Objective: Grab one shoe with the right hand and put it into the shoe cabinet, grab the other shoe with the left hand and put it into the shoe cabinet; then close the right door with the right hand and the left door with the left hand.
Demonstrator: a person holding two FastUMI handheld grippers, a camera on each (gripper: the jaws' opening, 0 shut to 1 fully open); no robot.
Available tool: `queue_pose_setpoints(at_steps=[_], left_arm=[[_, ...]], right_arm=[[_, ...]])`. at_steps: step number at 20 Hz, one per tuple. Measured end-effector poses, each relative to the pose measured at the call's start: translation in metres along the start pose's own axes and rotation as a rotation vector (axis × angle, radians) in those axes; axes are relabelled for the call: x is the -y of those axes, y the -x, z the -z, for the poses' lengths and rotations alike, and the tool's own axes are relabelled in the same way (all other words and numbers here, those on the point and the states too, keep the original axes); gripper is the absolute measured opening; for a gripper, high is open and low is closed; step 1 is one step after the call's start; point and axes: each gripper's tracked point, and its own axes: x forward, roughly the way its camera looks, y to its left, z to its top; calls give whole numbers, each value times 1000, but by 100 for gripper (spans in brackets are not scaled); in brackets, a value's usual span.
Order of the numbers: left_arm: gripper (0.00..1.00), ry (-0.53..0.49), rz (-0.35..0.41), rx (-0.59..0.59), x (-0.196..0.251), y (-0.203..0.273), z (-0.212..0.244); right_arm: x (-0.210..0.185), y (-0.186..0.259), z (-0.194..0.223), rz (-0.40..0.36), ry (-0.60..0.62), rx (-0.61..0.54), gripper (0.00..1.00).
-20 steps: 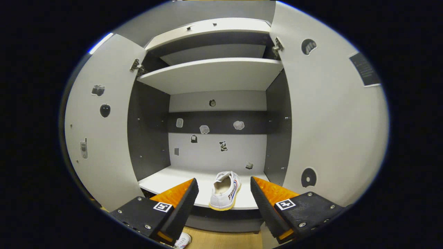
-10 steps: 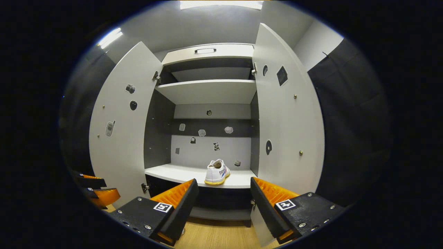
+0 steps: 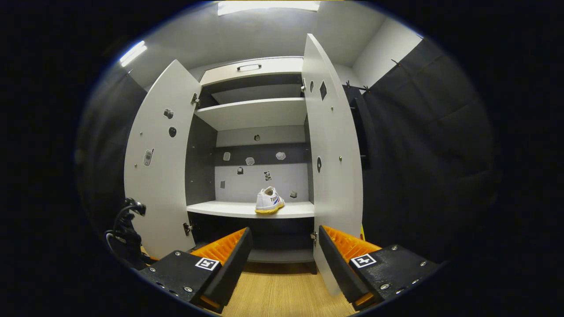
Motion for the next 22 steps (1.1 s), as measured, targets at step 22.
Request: queue_pose_setpoints(at_steps=[22], left_arm=[[85, 78, -98, -29, -44, -135, 44]], right_arm=[[18, -15, 3, 43, -21, -22, 93]])
